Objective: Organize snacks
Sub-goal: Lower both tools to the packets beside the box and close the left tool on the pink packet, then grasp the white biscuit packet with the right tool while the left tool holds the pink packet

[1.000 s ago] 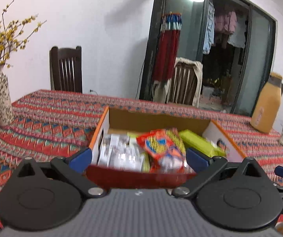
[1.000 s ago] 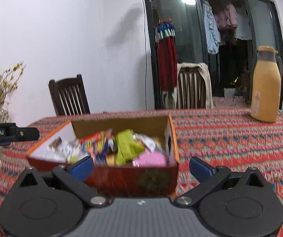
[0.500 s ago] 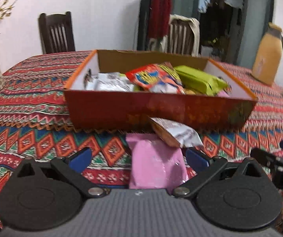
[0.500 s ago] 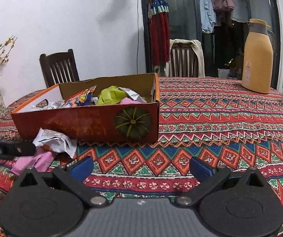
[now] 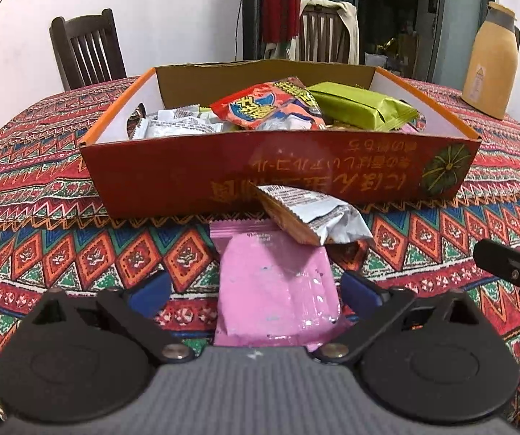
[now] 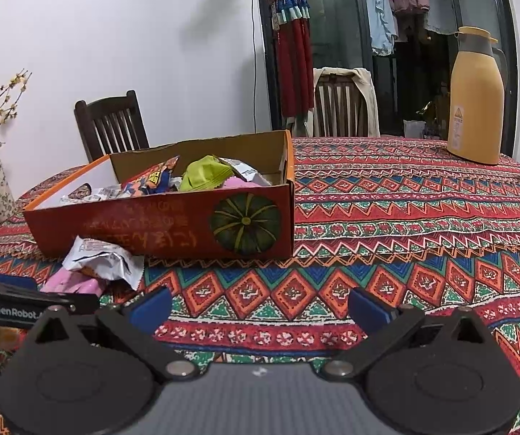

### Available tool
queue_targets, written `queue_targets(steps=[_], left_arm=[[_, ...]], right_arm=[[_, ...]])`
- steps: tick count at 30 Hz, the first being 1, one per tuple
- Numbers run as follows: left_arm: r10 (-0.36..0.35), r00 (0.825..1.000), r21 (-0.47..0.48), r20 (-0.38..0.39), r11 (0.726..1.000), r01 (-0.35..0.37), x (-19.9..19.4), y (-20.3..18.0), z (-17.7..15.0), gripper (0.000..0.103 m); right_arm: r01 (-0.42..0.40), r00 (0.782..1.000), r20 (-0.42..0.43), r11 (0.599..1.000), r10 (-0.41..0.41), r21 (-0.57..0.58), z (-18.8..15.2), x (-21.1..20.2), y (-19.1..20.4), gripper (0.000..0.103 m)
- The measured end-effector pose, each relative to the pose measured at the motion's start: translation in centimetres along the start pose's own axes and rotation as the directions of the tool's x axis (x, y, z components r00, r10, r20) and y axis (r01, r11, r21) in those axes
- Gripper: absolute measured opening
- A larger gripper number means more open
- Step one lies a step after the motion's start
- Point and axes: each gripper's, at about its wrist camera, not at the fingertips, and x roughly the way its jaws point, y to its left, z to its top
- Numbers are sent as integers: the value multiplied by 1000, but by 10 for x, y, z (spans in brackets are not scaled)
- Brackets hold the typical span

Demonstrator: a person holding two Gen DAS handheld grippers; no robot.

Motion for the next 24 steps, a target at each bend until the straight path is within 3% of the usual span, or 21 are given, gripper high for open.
queue_targets(steps=[3,4,14,24], left_arm=[[-25,1000,17,15,1000,25,-3,-2,-2,74],[-37,999,27,24,999,36,-5,-3,-3,63],[-32,992,13,120,999,31,-30,2,-12,63],[-16,971,-33,240,999,25,-74,38,-17,63]], right_arm=[[-1,1000,-8,1000,1,-1,0,1,0,103],[-1,1000,-10,1000,1,-1,1,2,0,103],[-10,999,-41,1000,10,11,1,9,-2,103],[-8,998,-64,1000,9,20,1,12,-3,103]])
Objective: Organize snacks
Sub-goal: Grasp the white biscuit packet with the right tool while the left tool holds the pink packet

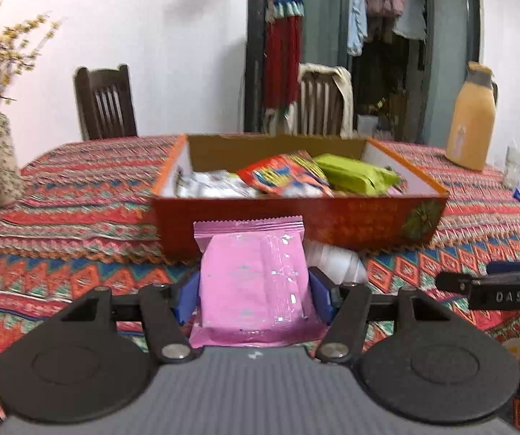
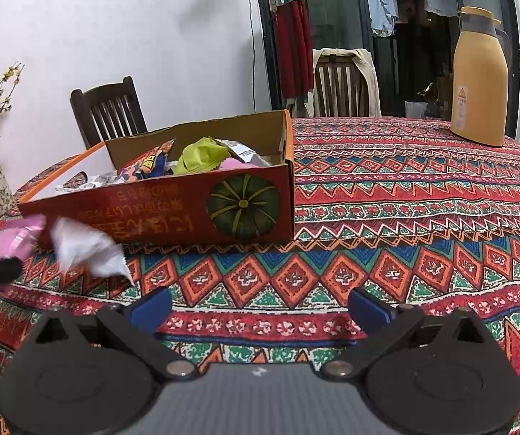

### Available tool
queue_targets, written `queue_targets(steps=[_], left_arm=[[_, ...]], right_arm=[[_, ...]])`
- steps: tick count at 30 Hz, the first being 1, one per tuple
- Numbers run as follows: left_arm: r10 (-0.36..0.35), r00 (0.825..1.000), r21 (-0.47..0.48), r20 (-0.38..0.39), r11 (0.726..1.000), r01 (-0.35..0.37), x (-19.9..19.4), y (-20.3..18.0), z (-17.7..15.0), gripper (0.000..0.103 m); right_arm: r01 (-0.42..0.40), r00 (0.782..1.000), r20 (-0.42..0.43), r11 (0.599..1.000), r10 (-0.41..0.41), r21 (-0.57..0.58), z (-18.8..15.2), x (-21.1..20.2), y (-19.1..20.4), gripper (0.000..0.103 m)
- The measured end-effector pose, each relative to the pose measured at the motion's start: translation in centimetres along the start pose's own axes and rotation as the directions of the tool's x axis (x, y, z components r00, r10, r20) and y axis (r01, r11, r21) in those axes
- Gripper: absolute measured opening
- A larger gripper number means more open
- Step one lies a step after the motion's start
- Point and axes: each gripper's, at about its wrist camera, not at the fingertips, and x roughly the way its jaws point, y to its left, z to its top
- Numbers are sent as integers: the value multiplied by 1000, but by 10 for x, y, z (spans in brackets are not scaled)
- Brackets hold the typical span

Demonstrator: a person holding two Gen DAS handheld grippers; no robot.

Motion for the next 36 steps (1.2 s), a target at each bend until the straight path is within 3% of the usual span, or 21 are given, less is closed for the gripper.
queue_targets(steps=[7,13,23,29,36], left_arm=[[44,997,-36,66,998,-42,-7,34,22,63],[41,993,-26,109,999,-38,-2,47,40,63],[11,994,-69,108,998,-3,20,65,22,63],[-2,993,-56,117,998,9,19,64,18,63],[-6,994,-66,106,998,13,21,66,18,63]], right_arm=[[16,1000,-8,1000,-16,3,0,1,-1,103],[32,999,-17,999,-32,7,0,3,-1,103],[78,996,-38,997,-78,-17,0,8,4,103],[125,990,-44,985,-131,-116,-1,10,22,103],[37,999,-20,996,-39,-82,1,5,62,103]])
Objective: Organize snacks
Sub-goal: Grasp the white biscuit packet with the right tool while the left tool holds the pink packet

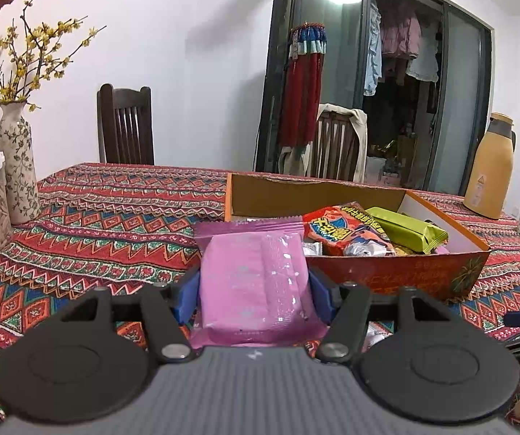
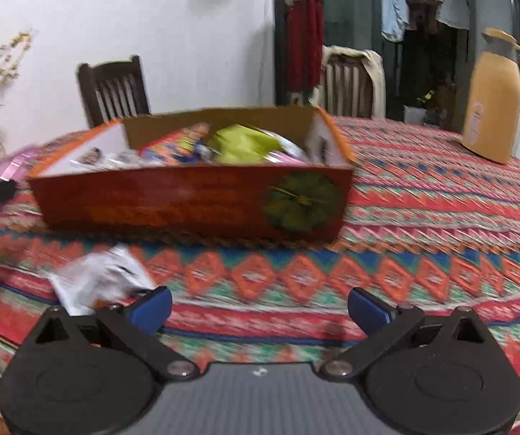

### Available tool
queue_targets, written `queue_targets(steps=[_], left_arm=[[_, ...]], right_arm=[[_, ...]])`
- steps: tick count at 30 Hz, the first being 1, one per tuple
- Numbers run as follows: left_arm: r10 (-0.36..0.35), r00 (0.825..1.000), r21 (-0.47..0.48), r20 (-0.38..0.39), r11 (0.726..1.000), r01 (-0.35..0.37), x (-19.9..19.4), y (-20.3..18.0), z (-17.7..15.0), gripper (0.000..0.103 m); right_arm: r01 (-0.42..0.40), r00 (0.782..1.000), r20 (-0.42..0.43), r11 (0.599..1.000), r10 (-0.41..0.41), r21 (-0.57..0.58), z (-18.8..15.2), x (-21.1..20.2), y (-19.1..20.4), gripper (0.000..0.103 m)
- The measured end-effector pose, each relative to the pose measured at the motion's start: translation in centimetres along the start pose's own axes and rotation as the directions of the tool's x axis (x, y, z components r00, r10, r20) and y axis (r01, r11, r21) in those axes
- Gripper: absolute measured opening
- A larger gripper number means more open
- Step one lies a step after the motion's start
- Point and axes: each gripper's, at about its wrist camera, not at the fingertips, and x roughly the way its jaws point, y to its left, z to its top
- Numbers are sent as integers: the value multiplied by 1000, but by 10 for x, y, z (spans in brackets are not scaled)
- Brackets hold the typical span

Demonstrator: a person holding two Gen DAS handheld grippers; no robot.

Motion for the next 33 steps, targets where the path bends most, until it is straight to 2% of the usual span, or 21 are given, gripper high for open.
queue_targets(steps=[5,12,16,20,25,28,32,33], left_arm=[[3,1000,1,-3,1000,-3,0,1,-1,63],[9,1000,-12,-6,1000,-9,0,2,-1,63],[9,1000,-24,-4,1000,-9,0,5,0,63],[8,1000,-29,-8,1000,-8,0,6,0,63],[4,1000,-32,-6,999,-4,0,6,0,63],[3,1000,-33,-6,999,-3,-1,6,0,63],[4,1000,-33,-6,999,-4,-1,6,0,63],[3,1000,-33,-6,999,-3,0,6,0,63]], right_arm=[[-54,998,27,998,54,-20,15,1,43,103],[-41,999,-3,999,41,-23,29,21,82,103],[-28,1000,-16,998,27,-62,25,29,96,101],[-18,999,-44,998,15,-56,19,33,91,87],[-19,998,-63,998,14,-67,8,30,81,85],[-33,998,-51,997,29,-69,4,24,76,75],[-67,997,-37,994,64,-86,2,20,78,52],[-76,997,-33,992,73,-96,1,19,79,51]])
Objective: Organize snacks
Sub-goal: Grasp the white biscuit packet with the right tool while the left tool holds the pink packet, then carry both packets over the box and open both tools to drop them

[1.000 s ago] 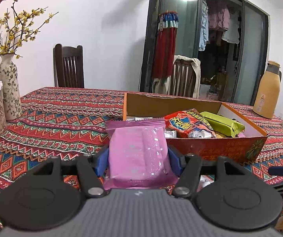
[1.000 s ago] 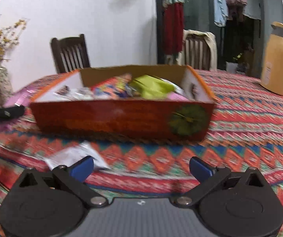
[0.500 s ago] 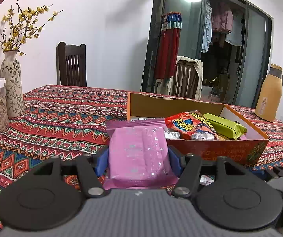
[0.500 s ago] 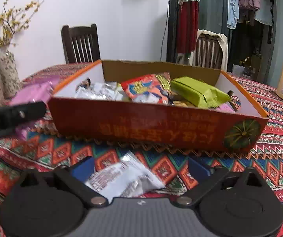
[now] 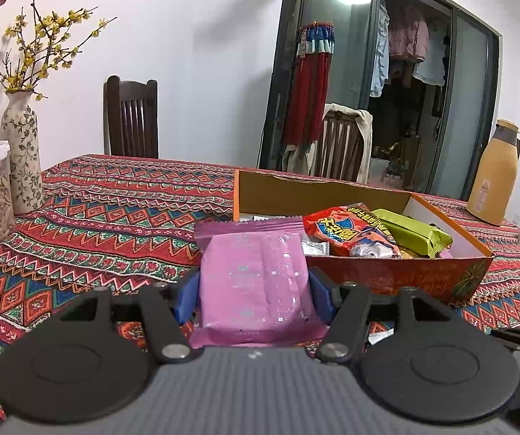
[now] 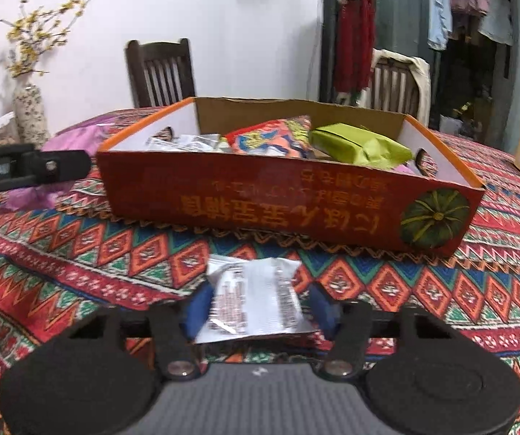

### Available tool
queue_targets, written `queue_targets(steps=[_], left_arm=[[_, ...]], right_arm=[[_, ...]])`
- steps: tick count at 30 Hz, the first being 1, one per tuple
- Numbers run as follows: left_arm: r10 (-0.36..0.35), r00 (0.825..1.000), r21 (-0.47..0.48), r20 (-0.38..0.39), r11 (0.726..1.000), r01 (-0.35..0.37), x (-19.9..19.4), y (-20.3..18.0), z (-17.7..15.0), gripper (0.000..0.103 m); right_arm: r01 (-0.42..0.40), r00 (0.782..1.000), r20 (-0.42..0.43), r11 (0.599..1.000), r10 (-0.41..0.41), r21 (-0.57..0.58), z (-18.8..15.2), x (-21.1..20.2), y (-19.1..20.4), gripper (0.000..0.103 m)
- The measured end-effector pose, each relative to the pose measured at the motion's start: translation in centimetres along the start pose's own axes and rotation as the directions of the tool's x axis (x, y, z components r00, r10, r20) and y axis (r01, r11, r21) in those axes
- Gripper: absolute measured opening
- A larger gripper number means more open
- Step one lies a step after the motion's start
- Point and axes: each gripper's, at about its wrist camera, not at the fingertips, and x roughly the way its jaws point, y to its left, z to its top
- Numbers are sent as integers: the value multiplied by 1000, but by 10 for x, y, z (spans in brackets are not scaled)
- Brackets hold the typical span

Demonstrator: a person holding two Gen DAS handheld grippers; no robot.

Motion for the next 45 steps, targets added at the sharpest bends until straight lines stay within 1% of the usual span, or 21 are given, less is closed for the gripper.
queue_targets(steps=[5,16,19,22,30,34,38,41,45], left_arm=[[2,1000,-2,0,1000,-2,0,0,0,63],[12,1000,-3,14,1000,-12,-4,-2,2,63],[20,999,6,28,1000,-20,-10,-6,9,63],[11,999,14,33,1000,-11,-15,-11,19,63],[6,999,58,46,998,-9,-15,-35,49,63],[10,998,75,62,997,-15,-9,-49,65,63],[14,997,80,73,997,-20,5,-63,80,63],[25,997,66,72,997,-29,24,-71,89,63],[60,997,41,46,997,-61,60,-75,94,63]], right_arm=[[-11,1000,16,1000,11,-1,0,-4,0,44],[-14,996,87,999,10,46,0,-33,-17,44],[-10,993,119,999,4,53,4,-43,-24,44],[-5,988,157,999,-4,54,11,-53,-31,44],[18,970,241,998,-30,52,43,-64,-50,44],[33,963,267,998,-46,52,64,-59,-60,44],[43,957,285,997,-57,58,87,-46,-68,44],[50,952,299,996,-68,67,100,-33,-73,44],[63,950,300,994,-86,88,115,-5,-83,44]])
